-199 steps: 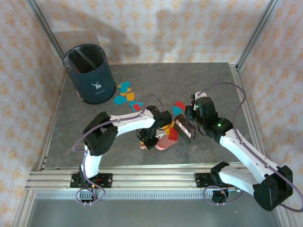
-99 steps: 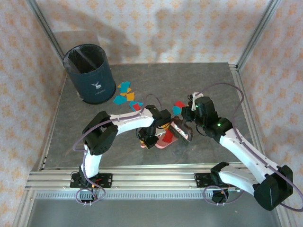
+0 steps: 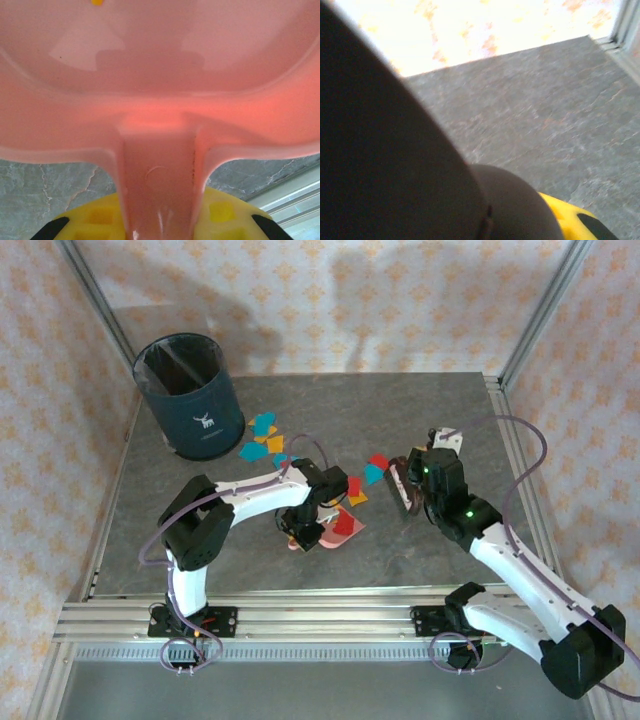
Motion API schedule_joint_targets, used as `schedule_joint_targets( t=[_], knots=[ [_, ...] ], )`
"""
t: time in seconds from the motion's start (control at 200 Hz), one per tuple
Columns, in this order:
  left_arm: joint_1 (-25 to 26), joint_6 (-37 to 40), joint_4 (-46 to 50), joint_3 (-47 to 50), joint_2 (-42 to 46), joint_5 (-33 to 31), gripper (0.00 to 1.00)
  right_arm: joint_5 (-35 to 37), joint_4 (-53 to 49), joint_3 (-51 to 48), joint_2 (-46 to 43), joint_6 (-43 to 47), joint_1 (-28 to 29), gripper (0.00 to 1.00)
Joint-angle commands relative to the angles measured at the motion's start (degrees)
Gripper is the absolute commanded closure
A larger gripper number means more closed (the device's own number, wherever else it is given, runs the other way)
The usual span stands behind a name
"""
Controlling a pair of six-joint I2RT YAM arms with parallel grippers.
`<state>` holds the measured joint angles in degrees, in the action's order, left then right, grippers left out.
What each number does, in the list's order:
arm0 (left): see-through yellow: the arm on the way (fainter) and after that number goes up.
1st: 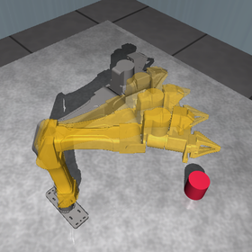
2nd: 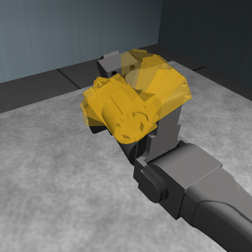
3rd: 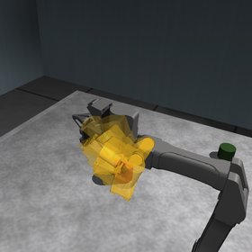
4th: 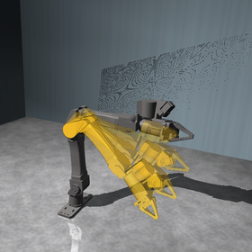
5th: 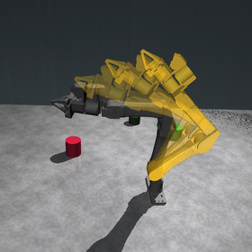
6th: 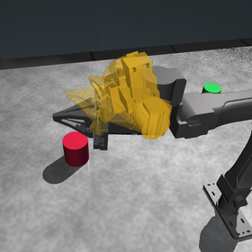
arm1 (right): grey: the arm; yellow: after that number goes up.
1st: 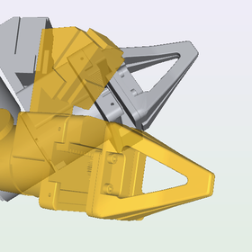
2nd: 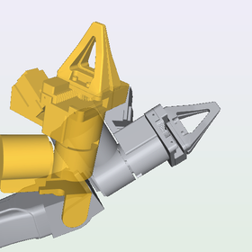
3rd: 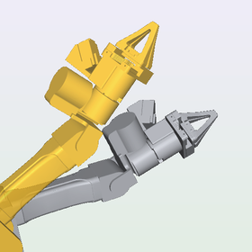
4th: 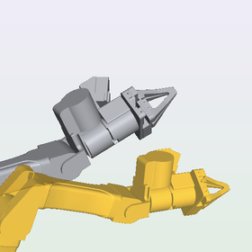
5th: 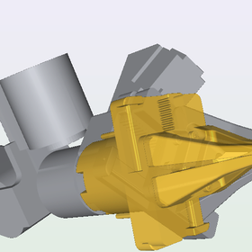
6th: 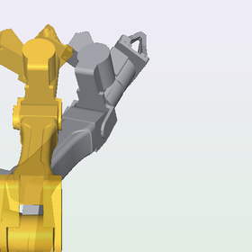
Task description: Sweep away the paper scraps from the table
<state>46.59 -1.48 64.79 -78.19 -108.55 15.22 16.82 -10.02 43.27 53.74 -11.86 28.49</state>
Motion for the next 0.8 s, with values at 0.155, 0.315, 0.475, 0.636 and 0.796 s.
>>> schedule_joint_targets(
  t=[0.155,0.315,0.475,0.636,0.796],
  knots=[
    [-1.77,-0.68,-0.61,0.77,1.52,0.04,1.00,8.85,13.71,1.11,7.06,6.26,-3.99,1.00],
    [-1.86,-0.54,-0.37,-0.30,0.73,0.35,1.00,6.82,19.86,3.10,13.18,9.91,-6.28,1.00],
    [-1.85,-0.12,-0.11,-1.02,0.22,0.23,1.00,3.26,25.22,5.22,19.97,13.91,-6.77,1.00],
    [-1.85,-0.30,-0.27,-1.66,-0.22,0.07,1.00,-0.59,24.04,8.62,25.25,14.93,-6.77,1.00],
    [-2.01,-0.12,-0.24,-2.41,-0.51,0.20,1.00,-5.36,22.89,9.57,27.25,15.59,-6.71,1.00]
  ],
)
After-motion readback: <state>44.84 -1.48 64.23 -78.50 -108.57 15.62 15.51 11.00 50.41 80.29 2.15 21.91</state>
